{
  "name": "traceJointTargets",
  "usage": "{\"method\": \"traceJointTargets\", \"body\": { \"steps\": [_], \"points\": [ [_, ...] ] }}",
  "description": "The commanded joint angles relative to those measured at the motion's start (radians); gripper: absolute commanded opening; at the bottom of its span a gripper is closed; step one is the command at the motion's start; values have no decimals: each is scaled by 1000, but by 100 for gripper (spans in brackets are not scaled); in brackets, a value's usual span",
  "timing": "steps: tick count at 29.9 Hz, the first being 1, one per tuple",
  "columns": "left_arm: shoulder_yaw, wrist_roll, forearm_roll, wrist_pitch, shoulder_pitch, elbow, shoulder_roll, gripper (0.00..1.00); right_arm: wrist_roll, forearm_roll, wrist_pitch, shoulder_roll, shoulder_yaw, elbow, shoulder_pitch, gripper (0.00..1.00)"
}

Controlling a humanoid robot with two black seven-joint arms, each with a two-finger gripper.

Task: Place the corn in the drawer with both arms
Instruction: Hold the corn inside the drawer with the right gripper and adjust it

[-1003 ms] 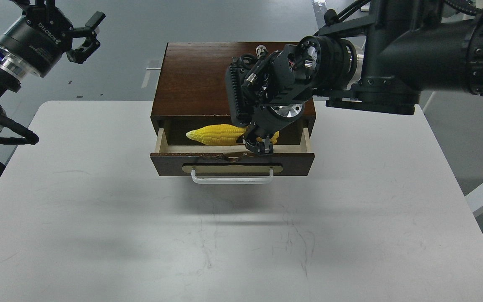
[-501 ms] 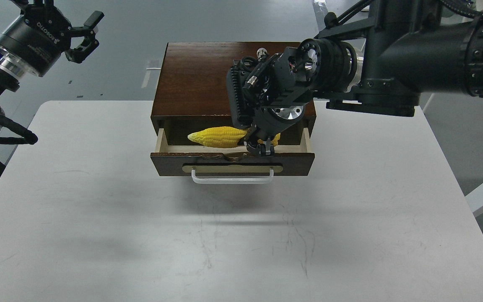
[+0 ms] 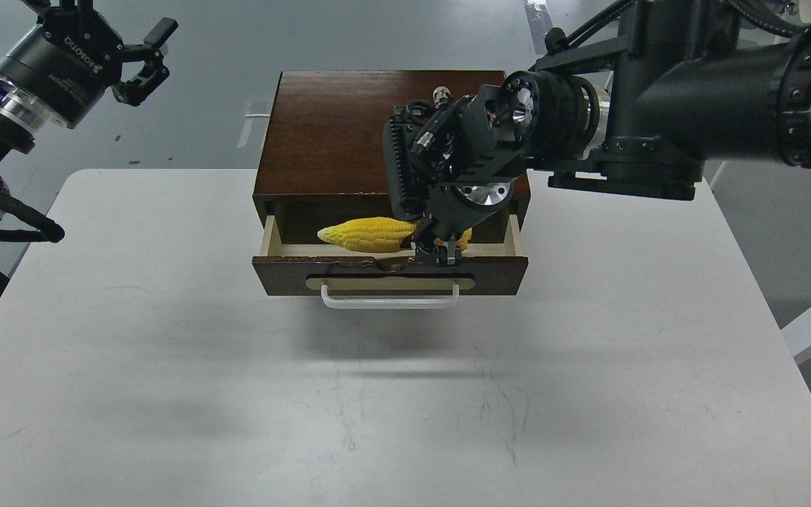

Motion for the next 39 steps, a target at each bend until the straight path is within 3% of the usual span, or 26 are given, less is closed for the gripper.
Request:
{"method": "traceJointTargets", "body": {
  "steps": [1, 7, 22, 27, 39],
  "points": [
    [1, 0, 0, 0, 0, 0, 0, 98, 0, 1, 0, 0, 0, 1, 1, 28],
    [-1, 0, 0, 0, 0, 0, 0, 98, 0, 2, 1, 0, 0, 1, -1, 37],
    [-1, 0, 0, 0, 0, 0, 0, 98, 0, 3, 1, 0, 0, 1, 1, 40],
    [-1, 0, 0, 0, 0, 0, 0, 98, 0, 3, 1, 0, 0, 1, 2, 47],
    [-1, 0, 0, 0, 0, 0, 0, 98, 0, 3, 2, 0, 0, 1, 2, 47]
  ]
}}
